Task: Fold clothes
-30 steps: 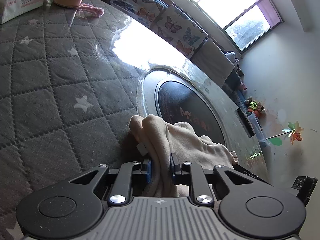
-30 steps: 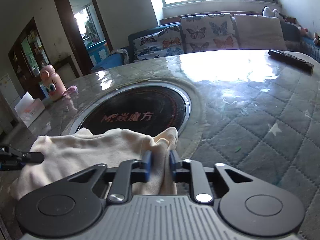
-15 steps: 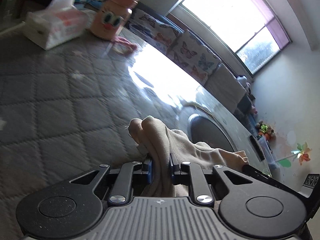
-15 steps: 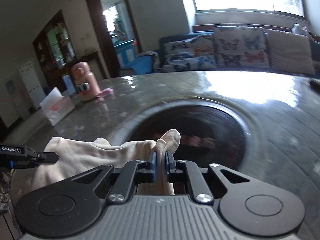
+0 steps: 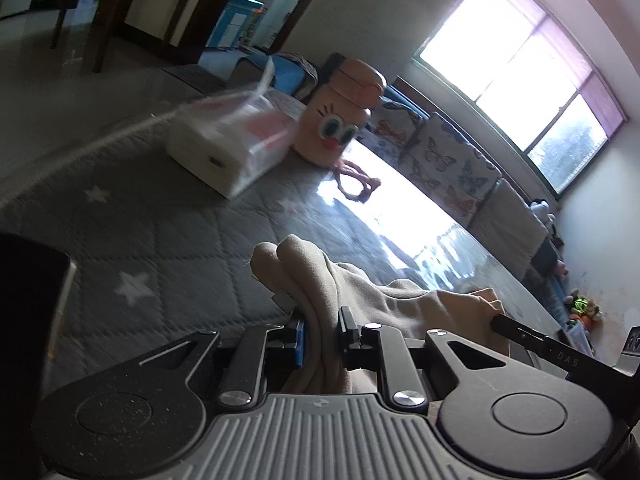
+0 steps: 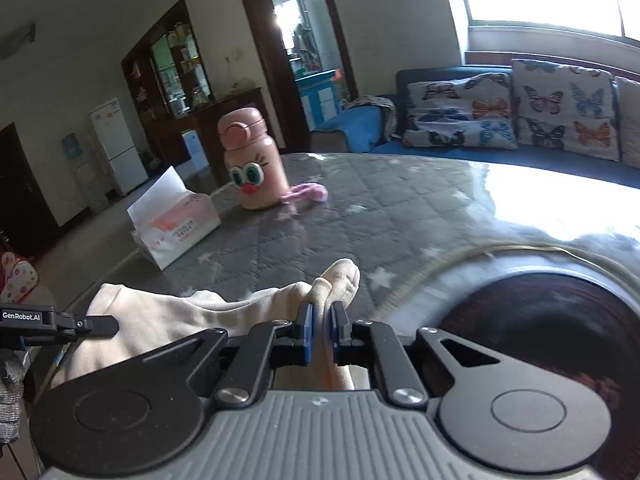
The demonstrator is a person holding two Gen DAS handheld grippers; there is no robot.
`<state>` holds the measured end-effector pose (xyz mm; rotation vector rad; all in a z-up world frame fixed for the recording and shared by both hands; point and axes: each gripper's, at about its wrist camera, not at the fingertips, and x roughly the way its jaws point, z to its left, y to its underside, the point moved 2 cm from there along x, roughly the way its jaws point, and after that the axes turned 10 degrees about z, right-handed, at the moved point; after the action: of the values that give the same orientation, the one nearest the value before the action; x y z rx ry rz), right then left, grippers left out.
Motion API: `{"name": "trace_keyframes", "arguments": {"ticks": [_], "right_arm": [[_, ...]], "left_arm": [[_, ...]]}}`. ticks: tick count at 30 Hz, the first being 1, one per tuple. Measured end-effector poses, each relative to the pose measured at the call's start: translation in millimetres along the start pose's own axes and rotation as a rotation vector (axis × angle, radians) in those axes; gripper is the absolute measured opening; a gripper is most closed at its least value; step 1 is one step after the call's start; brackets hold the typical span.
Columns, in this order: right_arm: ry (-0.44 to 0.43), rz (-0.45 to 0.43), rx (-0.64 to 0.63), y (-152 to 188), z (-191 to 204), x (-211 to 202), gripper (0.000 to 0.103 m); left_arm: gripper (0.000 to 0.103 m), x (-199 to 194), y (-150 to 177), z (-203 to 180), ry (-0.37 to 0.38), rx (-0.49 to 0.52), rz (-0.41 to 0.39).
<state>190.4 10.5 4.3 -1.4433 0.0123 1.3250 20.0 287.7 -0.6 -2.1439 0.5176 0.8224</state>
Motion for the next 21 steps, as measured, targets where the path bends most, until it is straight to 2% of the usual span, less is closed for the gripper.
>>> {"name": "trace_keyframes", "arguments": {"ticks": [5, 9, 11, 12, 13, 15, 18, 20, 21], "right_arm": [[-0.005, 0.027, -0.018, -10, 8, 26, 0.008], [0.027, 0.063, -0.021, -10, 5, 41, 0.01], [0.034, 0.075, -0.02, -9, 4, 44, 0.01], [0.042, 0.073, -0.02, -9, 3, 44, 0.011], [0.051, 0.069, -0.02, -9, 3, 43, 0.012], [0.06, 0.052, -0.026, -10, 3, 39, 0.012], [0.052, 0.028, -0.058, -15, 9, 34, 0.012], [0.029, 0.03, -0.072, -16, 15, 35, 0.012], [0.016, 0.034, -0.083, -17, 19, 37, 0.012]], "left_arm": [[0.018, 1, -7, 10, -0.051, -0.005, -0.007], [0.024, 2, -7, 13, -0.073, -0.001, -0.005], [0.031, 3, -6, 14, -0.085, 0.001, -0.004], [0.042, 2, -6, 14, -0.091, 0.002, -0.007], [0.047, 1, -6, 12, -0.096, 0.008, -0.014], [0.051, -3, -6, 8, -0.105, 0.029, -0.032], [0.07, -9, -8, 1, -0.121, 0.052, -0.065], [0.071, -10, -10, -2, -0.128, 0.065, -0.076], [0.075, -9, -12, -4, -0.133, 0.067, -0.077]]}}
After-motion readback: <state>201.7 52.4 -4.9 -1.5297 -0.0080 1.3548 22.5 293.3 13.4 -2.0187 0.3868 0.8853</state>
